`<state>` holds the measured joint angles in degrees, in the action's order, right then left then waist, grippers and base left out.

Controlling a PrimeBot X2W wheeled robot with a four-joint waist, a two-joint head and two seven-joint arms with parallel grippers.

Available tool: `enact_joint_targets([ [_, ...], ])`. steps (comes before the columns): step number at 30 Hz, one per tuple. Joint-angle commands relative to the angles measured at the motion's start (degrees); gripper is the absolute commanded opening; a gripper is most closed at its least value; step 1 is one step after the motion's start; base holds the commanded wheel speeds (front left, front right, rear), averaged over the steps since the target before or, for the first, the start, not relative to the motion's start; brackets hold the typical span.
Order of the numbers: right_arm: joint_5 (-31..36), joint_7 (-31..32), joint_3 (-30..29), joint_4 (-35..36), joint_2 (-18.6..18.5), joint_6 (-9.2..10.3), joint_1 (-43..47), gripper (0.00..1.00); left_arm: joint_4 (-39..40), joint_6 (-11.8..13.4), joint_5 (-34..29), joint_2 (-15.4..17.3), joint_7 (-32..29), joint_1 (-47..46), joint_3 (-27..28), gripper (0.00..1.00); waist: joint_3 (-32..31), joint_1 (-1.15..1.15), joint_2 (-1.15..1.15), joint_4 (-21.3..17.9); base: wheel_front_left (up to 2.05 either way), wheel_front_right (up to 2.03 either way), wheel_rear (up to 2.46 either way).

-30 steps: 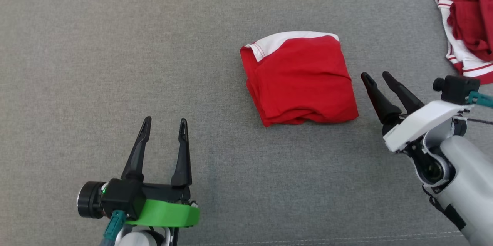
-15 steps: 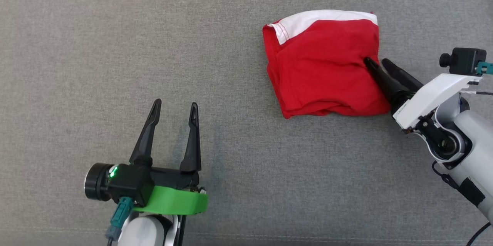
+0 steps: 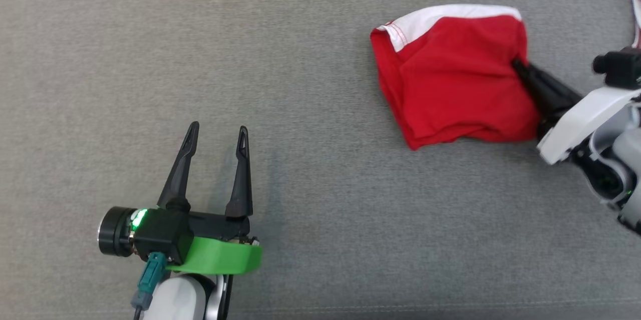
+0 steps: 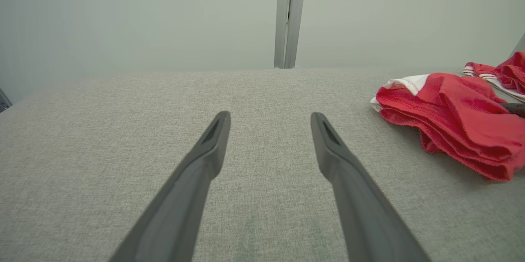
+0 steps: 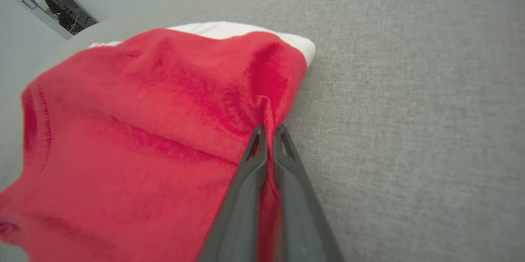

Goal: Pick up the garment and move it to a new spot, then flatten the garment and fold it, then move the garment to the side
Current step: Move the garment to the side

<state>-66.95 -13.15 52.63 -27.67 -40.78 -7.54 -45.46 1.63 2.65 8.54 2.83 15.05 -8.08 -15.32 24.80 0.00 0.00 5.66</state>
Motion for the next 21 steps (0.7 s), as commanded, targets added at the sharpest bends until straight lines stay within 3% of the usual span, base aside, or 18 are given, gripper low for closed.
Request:
enact_joint_targets([
  [1, 1.25, -0.88, 0.23, -0.68, -1.0, 0.12, -2.05, 0.0, 0.42, -0.41, -1.0, 0.15, 0.15, -0.73, 0.46, 1.0, 0.47, 0.0, 0.0, -3.0, 0.0, 0.0, 0.0],
  [11, 10.75, -2.14, -0.29, -4.83, -6.44, 0.12, -12.38, 0.0, 1.39, -3.67, -5.05, 0.24, 0.14, -3.18, 2.45, 1.0, 5.13, 0.0, 0.0, -10.24, 0.0, 0.0, 0.0],
  [21, 18.9, -2.07, -7.51, -8.32, -8.69, 0.12, -16.35, 0.0, 1.74, -5.7, -7.62, 0.95, 0.15, -5.13, 3.03, 1.0, 8.97, 0.0, 0.0, -12.15, 0.0, 0.0, 0.0],
])
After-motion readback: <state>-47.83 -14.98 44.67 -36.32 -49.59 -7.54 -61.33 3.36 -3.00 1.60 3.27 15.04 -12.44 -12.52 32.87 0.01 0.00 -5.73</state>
